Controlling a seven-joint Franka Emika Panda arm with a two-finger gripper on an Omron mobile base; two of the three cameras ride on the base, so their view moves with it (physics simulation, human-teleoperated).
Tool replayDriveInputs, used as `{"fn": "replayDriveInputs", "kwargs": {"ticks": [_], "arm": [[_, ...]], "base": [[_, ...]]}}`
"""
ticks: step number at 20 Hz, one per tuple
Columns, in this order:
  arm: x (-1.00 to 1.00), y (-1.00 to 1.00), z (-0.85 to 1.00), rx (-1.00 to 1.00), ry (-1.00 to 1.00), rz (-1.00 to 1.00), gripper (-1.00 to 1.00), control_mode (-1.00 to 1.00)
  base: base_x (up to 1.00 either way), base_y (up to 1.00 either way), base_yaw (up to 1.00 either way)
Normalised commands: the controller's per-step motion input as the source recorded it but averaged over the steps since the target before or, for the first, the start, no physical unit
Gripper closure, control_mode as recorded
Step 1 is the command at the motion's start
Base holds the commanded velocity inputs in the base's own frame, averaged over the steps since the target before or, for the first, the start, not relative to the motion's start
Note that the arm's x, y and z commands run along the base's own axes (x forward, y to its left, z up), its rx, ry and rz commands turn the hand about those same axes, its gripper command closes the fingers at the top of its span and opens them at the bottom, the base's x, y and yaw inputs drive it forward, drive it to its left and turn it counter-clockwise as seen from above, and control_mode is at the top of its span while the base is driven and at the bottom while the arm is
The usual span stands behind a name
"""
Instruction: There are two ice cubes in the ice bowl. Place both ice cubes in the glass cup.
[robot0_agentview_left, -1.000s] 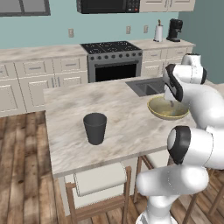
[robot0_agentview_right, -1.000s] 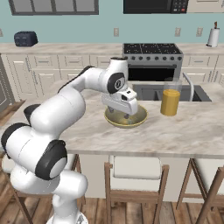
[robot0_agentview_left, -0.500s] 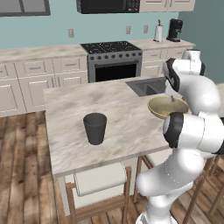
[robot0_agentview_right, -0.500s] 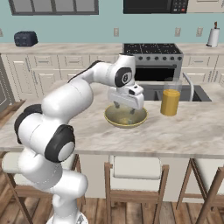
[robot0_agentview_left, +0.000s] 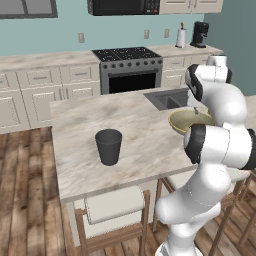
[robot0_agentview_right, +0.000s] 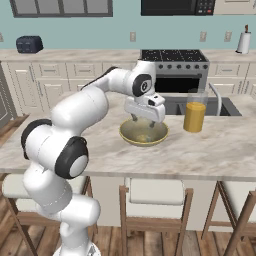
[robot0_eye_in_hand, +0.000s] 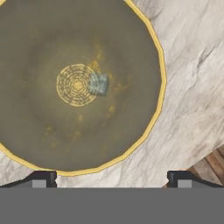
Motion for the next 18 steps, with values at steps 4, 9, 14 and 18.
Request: {"fn": "replayDriveInputs", "kwargs": {"ticks": [4,9,14,18], "arm": [[0.47,-0.08,-0.06,0.0,0.0,0.0,-1.0,-1.0],[0.39,-0.01,-0.3,0.01,0.06,0.0,-1.0,-1.0],[0.42,0.0,-0.49,0.0,0.1,0.0,-1.0,-1.0],[0.31,-0.14,-0.25,0.0,0.01,0.0,-1.0,-1.0]], "base": [[0.0,0.0,0.0],[0.0,0.0,0.0],[0.0,0.0,0.0],[0.0,0.0,0.0]]}}
